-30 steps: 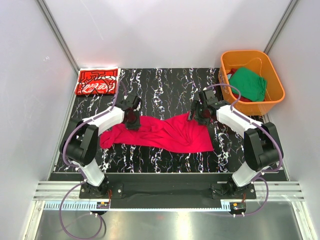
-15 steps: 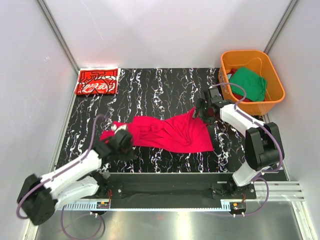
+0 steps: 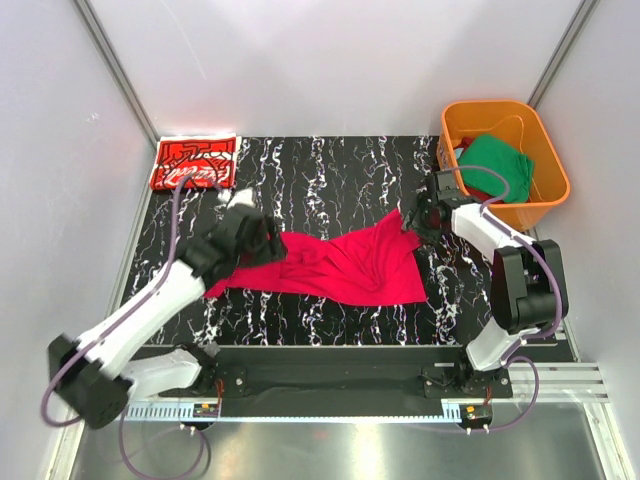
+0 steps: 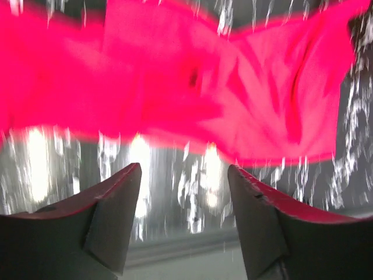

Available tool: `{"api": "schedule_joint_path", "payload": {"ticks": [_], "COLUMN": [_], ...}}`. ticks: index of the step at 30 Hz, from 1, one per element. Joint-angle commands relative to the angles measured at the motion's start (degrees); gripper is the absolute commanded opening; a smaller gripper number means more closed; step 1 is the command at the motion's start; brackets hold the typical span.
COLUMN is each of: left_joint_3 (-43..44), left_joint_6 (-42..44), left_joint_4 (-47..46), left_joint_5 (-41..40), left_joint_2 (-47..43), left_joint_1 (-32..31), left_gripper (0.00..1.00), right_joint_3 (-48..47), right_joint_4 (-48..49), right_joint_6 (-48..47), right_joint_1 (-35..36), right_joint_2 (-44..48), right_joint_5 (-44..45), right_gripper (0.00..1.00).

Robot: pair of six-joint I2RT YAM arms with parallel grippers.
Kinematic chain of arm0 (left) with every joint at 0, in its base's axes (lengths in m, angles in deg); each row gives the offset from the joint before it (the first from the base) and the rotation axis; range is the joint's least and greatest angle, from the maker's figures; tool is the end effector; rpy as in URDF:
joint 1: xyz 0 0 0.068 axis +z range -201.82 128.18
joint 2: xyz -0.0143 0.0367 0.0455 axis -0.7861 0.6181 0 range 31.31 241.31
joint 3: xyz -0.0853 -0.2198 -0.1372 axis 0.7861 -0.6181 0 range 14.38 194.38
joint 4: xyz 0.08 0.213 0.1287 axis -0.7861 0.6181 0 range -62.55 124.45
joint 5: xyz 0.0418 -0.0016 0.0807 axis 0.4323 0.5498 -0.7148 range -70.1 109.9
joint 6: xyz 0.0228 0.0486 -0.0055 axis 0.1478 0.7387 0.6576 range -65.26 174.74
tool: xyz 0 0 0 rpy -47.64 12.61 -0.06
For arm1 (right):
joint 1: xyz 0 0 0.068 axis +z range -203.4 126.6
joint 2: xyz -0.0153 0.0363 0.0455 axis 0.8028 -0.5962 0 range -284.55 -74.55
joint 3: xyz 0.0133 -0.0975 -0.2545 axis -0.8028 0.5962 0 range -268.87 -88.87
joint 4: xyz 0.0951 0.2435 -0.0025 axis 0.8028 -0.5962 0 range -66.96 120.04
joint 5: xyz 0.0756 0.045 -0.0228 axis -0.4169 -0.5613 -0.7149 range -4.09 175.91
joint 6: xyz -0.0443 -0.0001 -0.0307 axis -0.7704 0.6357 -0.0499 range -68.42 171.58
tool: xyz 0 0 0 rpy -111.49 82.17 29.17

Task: Fold and stack the t-shirts
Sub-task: Flatten the tshirt out

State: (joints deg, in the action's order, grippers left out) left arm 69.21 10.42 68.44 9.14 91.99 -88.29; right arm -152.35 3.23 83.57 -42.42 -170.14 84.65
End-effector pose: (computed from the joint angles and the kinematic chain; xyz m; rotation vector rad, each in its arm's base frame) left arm 0.1769 -0.1225 0.2988 -0.2551 2.4034 -0.4456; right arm 0.3353 0.0659 0.2030 0.4714 2.5867 0.2947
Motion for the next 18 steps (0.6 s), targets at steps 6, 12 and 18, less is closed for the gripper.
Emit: {"api": "schedule_joint_path", "payload": {"ticks": [6,12,18], "left_joint_3": [15.8,18.29,18.12], "left_joint_6": [22.07,24.45,23.57], "left_joint_4": [-6.02,-7.24,-11.19], "left_joint_5": [14.19,18.93,23.76], "left_joint_2": [25.43,35.02,39.59], "left_joint_1": [16.51,20.9,22.67], "left_gripper": [0.62,0.63,0.58], "right_joint_3": [0.99,3.19,3.89], "right_joint_4": [2.02,4.22,5.1], "right_joint_6": [-0.61,-0.52,-0.26], "right_joint_1": [-1.31,-2.02,-2.28], "right_joint_2": [2.25,0.93,0.58], "right_joint_5": [-3.4,-5.68,-7.71], "right_gripper": [0.6,0.48,0.44]}}
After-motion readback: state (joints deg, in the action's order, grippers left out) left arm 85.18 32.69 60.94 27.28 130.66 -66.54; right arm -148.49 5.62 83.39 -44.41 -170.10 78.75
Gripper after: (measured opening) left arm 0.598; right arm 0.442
